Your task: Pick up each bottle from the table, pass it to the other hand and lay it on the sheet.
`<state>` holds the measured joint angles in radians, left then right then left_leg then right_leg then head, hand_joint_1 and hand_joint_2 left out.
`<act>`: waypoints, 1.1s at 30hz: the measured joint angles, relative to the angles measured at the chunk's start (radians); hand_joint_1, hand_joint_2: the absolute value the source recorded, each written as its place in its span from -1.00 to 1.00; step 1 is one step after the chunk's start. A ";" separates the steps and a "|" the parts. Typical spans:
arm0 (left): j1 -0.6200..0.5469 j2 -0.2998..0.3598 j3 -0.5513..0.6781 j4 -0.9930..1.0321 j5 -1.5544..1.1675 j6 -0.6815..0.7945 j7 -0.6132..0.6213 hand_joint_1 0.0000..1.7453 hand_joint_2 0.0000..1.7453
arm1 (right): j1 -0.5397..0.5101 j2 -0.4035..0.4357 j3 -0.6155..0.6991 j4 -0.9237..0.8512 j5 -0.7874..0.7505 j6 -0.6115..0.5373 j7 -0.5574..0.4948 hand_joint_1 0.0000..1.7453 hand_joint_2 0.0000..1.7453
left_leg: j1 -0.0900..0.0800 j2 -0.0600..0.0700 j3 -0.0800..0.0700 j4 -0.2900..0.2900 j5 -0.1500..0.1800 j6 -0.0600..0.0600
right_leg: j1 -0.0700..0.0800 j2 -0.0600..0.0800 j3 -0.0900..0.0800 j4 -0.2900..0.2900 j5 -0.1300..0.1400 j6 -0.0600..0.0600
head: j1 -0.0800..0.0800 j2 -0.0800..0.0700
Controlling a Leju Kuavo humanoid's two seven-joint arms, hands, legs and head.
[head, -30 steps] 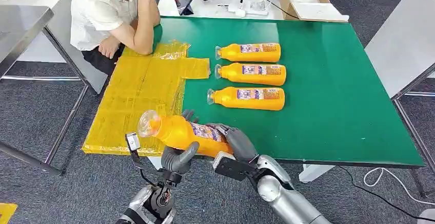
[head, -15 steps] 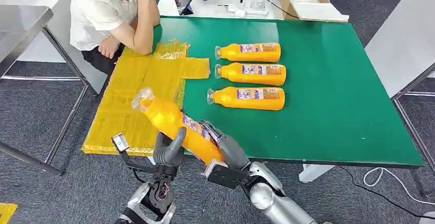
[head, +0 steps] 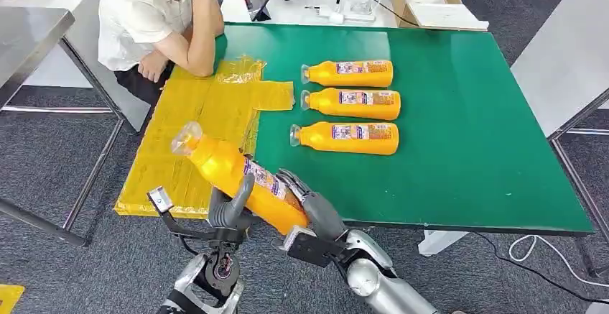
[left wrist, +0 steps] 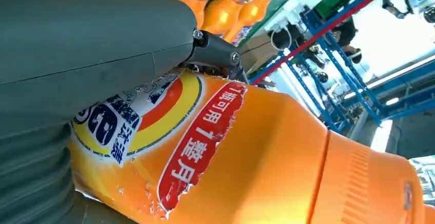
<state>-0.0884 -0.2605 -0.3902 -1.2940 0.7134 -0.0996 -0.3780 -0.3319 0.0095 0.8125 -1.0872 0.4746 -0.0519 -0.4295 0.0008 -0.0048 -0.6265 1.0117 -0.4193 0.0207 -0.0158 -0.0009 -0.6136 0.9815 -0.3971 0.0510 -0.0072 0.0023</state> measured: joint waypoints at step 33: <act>-0.163 -0.070 0.457 0.177 -1.955 0.797 -0.089 1.00 1.00 | 0.142 0.093 -0.136 -0.175 0.153 -0.606 -0.169 -1.00 -1.00 | 0.000 0.001 0.000 0.000 0.000 0.000 | 0.000 0.000 0.000 0.000 0.000 0.000 | 0.000 0.000</act>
<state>-0.2512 -0.3307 0.0668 -1.1169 -1.2415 0.6977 -0.4668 -0.1902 0.1030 0.6764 -1.2627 0.6271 -0.6576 -0.5982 0.0010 -0.0036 -0.6261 1.0117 -0.4188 0.0205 -0.0156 -0.0006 -0.6140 0.9818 -0.3969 0.0506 -0.0072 0.0023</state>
